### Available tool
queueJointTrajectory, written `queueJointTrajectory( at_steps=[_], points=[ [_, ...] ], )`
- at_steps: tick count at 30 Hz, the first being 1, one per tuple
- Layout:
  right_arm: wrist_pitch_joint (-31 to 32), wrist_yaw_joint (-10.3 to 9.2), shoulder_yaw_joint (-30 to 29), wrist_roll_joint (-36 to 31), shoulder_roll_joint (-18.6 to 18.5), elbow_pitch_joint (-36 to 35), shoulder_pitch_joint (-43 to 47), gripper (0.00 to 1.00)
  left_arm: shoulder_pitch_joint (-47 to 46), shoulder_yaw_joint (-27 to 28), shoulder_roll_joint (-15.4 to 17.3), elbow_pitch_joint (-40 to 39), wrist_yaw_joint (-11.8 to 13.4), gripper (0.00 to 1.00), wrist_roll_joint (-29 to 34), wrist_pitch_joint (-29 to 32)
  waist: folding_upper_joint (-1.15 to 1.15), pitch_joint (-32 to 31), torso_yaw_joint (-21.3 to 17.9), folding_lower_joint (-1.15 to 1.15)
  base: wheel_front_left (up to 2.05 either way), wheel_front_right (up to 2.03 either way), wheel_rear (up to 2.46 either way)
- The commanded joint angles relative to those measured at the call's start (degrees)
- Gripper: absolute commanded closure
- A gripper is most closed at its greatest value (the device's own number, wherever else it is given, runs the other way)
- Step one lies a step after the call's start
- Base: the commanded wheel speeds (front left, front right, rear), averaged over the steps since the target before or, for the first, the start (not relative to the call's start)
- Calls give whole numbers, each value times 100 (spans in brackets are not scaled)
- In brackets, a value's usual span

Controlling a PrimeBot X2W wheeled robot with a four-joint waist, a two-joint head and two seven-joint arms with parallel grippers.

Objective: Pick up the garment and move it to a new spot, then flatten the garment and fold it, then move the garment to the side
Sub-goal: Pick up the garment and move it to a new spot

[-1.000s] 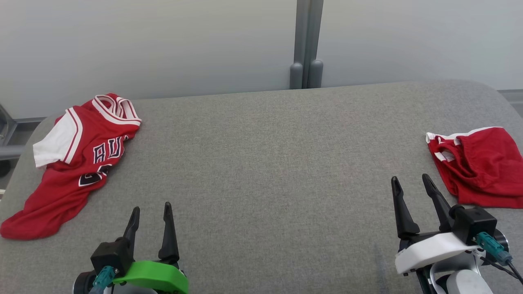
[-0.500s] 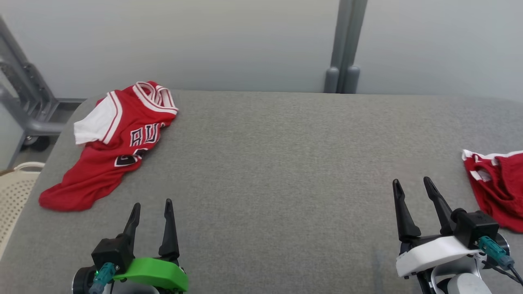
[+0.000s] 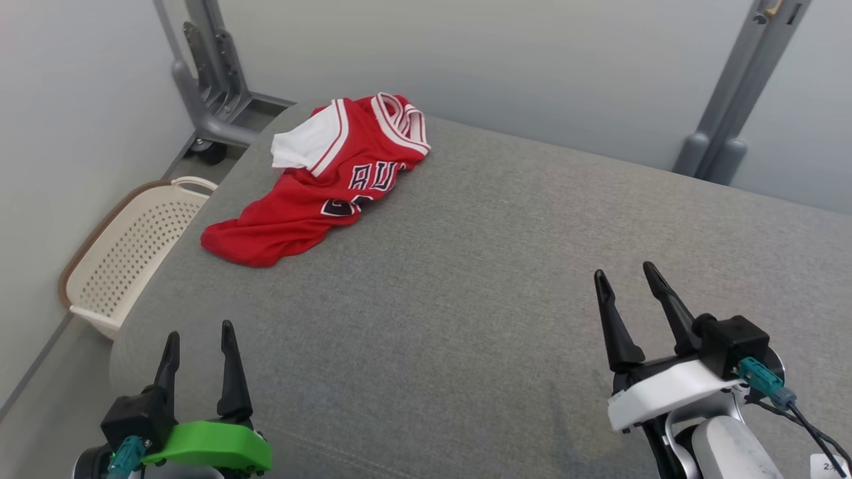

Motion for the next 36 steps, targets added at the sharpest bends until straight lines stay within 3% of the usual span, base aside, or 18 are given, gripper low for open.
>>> queueJointTrajectory(
  at_steps=[1, 10, 20, 29, 36],
  points=[
    [-5, 1, 65, -2, -29, 90, -120, 0, 97, 64, -15, -92, 46, 0, -10, -43, 0, 229, 390, 0, 0, 0, 0],
    [-110, 1, 93, 57, -31, 327, -275, 0, 161, 113, -64, -197, -12, 0, 87, -43, 0, 253, 389, 0, 0, 0, 0],
    [-173, 1, -313, -55, -26, 97, 46, 0, -570, 117, 234, -174, -276, 0, -1, 236, 0, 254, 328, 0, 0, 0, 0],
    [1, 1, -178, -348, -30, -377, -269, 0, -2323, 379, 891, 89, -688, 0, -248, 1048, 0, 914, -345, 0, 0, 0, 0],
    [141, 1, 92, -577, -28, -675, -818, 0, -3815, 378, 1388, 934, -966, 0, -279, 1855, 0, 1643, -1123, 0, 0, 0, 0]
  ],
)
